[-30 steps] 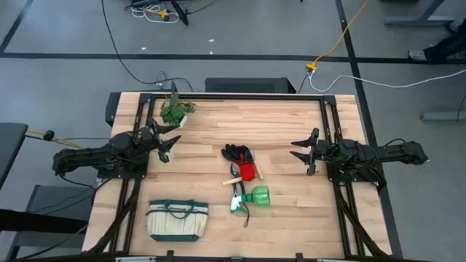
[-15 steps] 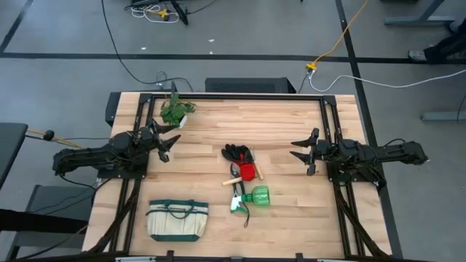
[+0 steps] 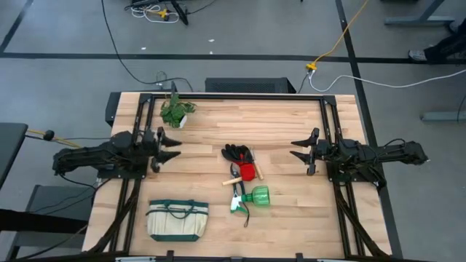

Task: Pick & Place Garden tools in Gardening bag
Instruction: Prepare the gardening bag

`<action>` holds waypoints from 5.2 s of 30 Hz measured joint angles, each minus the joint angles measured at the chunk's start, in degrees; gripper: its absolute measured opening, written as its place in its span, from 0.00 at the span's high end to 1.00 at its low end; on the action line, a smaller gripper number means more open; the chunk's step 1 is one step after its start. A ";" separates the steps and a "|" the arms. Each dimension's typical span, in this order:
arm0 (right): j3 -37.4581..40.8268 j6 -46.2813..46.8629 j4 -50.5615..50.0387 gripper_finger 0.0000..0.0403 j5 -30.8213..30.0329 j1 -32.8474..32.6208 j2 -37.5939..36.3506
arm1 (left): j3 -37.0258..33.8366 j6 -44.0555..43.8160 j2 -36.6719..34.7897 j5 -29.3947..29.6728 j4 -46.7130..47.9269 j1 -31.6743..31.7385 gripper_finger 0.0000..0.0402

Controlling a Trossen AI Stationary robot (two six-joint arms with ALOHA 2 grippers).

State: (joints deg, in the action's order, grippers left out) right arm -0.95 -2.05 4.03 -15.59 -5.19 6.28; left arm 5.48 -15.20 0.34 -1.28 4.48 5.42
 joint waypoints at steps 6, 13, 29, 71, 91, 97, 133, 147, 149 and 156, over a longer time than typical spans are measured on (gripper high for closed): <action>0.01 0.00 1.24 0.57 0.00 -0.01 0.00 | 7.68 -6.51 2.26 -0.38 18.26 -2.91 0.56; 0.02 3.97 6.91 0.57 0.02 0.00 0.00 | 8.76 -17.09 8.73 -6.82 14.10 -9.41 0.62; 0.00 13.62 9.25 0.57 0.04 0.00 0.00 | 23.00 -19.01 37.08 4.09 13.76 -35.53 0.64; 0.00 13.60 10.08 0.57 0.02 0.00 0.00 | 44.60 -32.16 74.77 4.55 40.34 -51.90 0.64; 0.00 13.60 10.08 0.57 0.03 -0.01 0.00 | 44.56 -25.75 79.11 5.34 37.49 -51.83 0.64; 0.00 13.60 10.08 0.57 0.02 -0.02 0.00 | 44.54 -25.55 81.49 5.24 37.03 -51.83 0.64; 0.00 13.58 10.05 0.57 0.04 -0.02 0.00 | 44.54 -23.98 84.11 5.44 35.07 -51.83 0.80; 0.00 13.58 10.05 0.57 0.04 -0.02 0.00 | 44.54 -22.89 84.08 4.03 35.28 -51.83 0.99; 0.00 13.58 10.05 0.57 0.04 0.00 0.00 | 44.54 -22.82 84.08 4.15 35.61 -51.82 0.99; 0.00 13.58 10.03 0.57 0.04 -0.01 0.00 | 44.54 -22.91 84.08 5.07 39.32 -50.96 0.99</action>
State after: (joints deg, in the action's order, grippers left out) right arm -0.95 11.53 14.06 -15.55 -5.20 6.28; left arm 50.02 -38.11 84.42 3.79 43.80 -45.54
